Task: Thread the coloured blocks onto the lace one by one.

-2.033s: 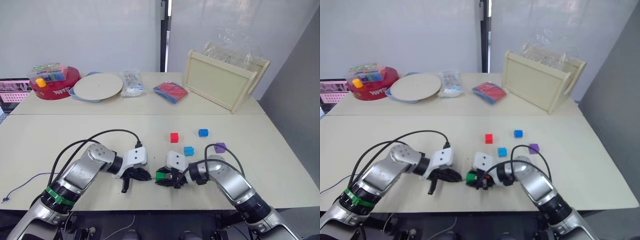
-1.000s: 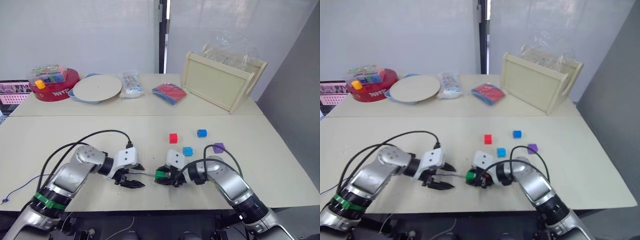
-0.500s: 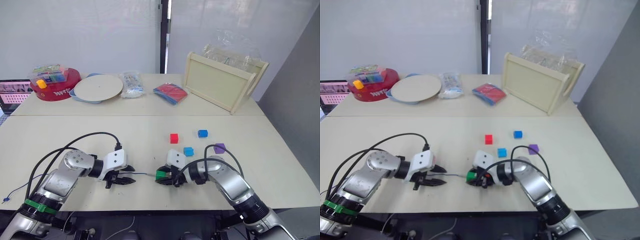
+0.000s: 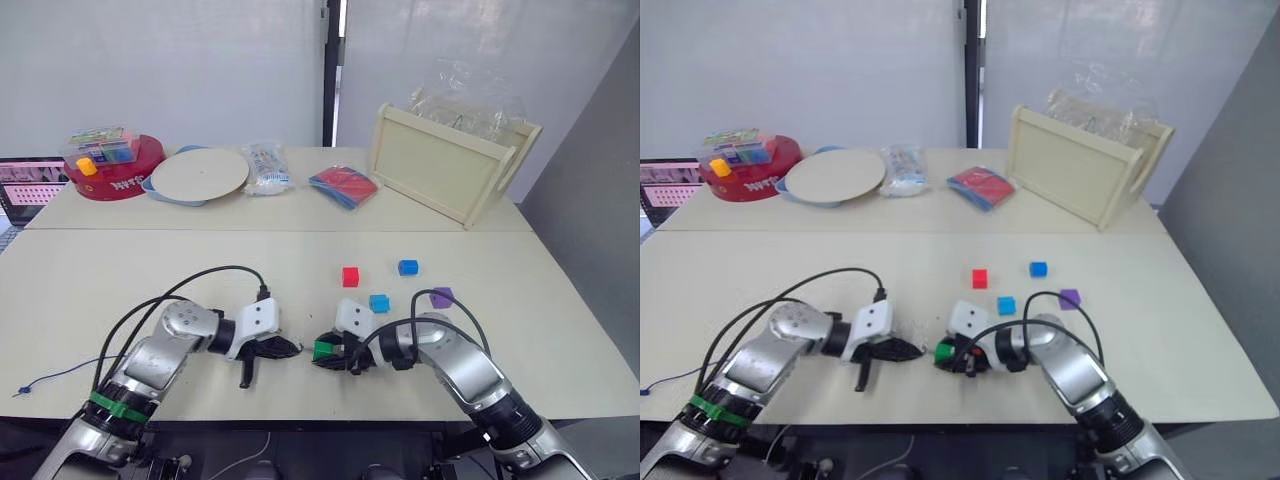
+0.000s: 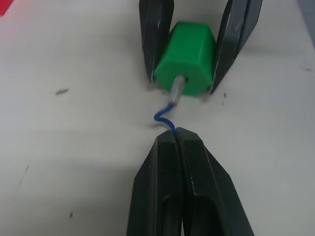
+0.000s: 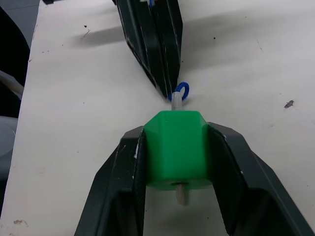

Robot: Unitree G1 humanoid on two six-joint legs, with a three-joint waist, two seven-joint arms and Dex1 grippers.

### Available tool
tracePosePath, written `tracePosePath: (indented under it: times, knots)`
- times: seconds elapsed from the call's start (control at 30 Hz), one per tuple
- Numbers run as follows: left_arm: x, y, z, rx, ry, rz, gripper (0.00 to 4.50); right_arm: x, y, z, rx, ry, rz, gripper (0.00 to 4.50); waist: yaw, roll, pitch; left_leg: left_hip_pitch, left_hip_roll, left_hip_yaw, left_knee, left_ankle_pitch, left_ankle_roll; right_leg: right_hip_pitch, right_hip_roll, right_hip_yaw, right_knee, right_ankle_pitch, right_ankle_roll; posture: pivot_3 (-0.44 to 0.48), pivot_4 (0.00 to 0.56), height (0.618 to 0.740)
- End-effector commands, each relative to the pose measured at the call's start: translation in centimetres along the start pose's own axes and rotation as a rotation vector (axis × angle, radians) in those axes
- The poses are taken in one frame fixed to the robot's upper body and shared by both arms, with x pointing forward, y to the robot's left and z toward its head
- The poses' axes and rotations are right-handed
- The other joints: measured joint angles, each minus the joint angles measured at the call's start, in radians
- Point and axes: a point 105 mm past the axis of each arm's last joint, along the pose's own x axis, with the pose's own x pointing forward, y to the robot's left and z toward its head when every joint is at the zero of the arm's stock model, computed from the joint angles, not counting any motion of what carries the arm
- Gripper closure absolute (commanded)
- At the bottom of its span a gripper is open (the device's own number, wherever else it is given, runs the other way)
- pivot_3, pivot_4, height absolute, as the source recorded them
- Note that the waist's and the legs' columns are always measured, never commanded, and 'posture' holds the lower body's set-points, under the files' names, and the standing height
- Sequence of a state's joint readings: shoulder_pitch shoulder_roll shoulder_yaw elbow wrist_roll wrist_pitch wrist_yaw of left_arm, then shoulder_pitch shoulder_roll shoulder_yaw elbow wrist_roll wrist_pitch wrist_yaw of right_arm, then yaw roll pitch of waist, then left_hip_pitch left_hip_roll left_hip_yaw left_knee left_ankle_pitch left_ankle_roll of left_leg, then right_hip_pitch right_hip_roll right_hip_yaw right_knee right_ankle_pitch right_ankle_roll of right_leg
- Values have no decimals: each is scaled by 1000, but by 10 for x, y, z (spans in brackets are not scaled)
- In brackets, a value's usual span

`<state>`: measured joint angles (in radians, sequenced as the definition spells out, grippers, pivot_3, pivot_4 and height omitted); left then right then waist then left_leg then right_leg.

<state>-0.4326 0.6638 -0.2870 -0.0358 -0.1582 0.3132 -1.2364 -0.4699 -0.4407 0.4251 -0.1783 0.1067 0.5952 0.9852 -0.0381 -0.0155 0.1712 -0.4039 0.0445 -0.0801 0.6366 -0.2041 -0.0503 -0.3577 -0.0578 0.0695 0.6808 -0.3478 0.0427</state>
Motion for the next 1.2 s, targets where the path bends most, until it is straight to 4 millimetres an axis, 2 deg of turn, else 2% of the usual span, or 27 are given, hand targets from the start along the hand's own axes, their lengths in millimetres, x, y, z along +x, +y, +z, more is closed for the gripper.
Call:
tracePosePath:
  times: [0.03, 0.2, 0.37, 0.53, 0.8, 0.97, 1.13, 1.2]
  knots:
    - [2, 0, 15, 45, -20, -6, 4478, -1, 2, -4, 17, 13, 3, 3204, -1, 0, 0, 0, 0, 0, 0, 0, 0, 0, 0, 0, 0, 0, 0, 0, 150, 740]
    - [7, -7, 24, 61, -32, -42, 4478, 0, 3, -3, 15, 13, 0, 3204, -1, 0, 0, 0, 0, 0, 0, 0, 0, 0, 0, 0, 0, 0, 0, 0, 150, 740]
    - [-10, -4, 6, 42, 62, -19, 4478, 0, 3, -3, 15, 13, 0, 3204, -3, 0, 0, 0, 0, 0, 0, 0, 0, 0, 0, 0, 0, 0, 0, 0, 150, 740]
    - [-22, 2, -3, 42, 103, 11, 4478, 1, 3, -3, 18, 10, 0, 3204, -2, 0, 0, 0, 0, 0, 0, 0, 0, 0, 0, 0, 0, 0, 0, 0, 150, 740]
    - [-19, 5, -1, 55, 102, 12, 2000, 1, 1, -2, 19, 7, 0, 3204, -3, 0, 0, 0, 0, 0, 0, 0, 0, -1, 0, 0, 0, 0, 0, 0, 150, 740]
    - [-12, 6, 4, 54, 72, 18, 2000, 1, 0, -2, 18, 8, -3, 3204, -3, 0, 0, 0, 0, 0, 0, 0, 0, -1, 0, 0, 0, 0, 0, 0, 150, 740]
    - [-2, -4, -6, 31, 74, -18, 2000, -1, -1, -1, 19, 7, -13, 3204, -2, 0, 0, 0, 0, 0, 0, 0, 0, -1, 0, 0, 0, 0, 0, 0, 150, 740]
    - [2, -4, -9, 26, 70, -17, 2559, -2, -1, -1, 19, 7, -17, 3204, -1, 0, 0, 0, 0, 0, 0, 0, 0, 0, 0, 0, 0, 0, 0, 0, 150, 740]
